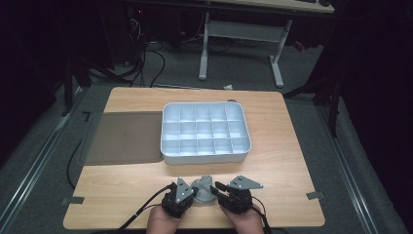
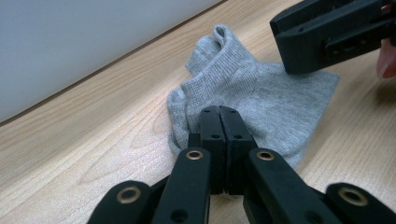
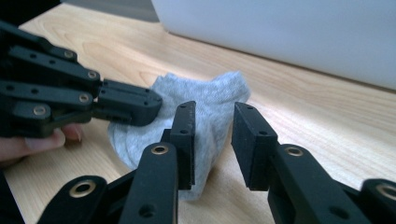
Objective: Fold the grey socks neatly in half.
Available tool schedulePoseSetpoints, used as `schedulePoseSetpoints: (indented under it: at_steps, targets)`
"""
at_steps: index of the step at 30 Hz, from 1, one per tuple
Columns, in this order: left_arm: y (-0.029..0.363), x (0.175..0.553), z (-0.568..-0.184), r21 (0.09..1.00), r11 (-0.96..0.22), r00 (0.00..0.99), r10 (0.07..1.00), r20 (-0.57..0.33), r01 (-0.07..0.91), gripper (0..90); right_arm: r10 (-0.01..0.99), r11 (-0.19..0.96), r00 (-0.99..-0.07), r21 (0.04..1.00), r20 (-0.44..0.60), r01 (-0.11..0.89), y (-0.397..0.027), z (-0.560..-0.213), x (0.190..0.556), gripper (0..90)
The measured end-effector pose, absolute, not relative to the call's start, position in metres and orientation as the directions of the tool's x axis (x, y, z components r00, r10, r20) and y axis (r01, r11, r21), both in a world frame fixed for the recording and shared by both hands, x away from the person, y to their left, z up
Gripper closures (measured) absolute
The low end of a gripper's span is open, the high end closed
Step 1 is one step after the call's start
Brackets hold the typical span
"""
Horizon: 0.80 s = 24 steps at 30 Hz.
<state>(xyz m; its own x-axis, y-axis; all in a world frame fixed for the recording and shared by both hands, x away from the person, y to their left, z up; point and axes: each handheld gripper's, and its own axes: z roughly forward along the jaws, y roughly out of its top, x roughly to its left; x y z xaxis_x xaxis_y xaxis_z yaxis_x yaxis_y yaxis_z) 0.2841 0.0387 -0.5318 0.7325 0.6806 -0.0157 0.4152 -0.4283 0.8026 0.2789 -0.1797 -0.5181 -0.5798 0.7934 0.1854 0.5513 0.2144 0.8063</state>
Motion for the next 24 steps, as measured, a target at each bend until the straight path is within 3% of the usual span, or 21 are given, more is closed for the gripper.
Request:
schedulePoseSetpoints:
  at_steps: [8,11,17,24]
  targets:
    - [0.038,0.284,-0.532,0.802,-0.427,0.731,0.682,-0.017,0.418,89.2,0.802,0.193,-0.567,0.817,0.188,0.544,-0.178,-0.515,0.284,74.5]
    - [0.039,0.285,-0.532,0.801,-0.425,0.732,0.681,-0.023,0.421,89.2,0.805,0.228,-0.562,0.777,0.188,0.587,-0.174,-0.522,0.287,75.5]
    - [0.040,0.284,-0.532,0.801,-0.423,0.733,0.680,-0.028,0.423,89.3,0.809,0.256,-0.554,0.733,0.194,0.630,-0.174,-0.528,0.288,68.9]
    - [0.041,0.284,-0.532,0.800,-0.423,0.729,0.684,-0.026,0.426,89.6,0.798,0.224,-0.562,0.759,0.217,0.611,-0.178,-0.522,0.277,63.5]
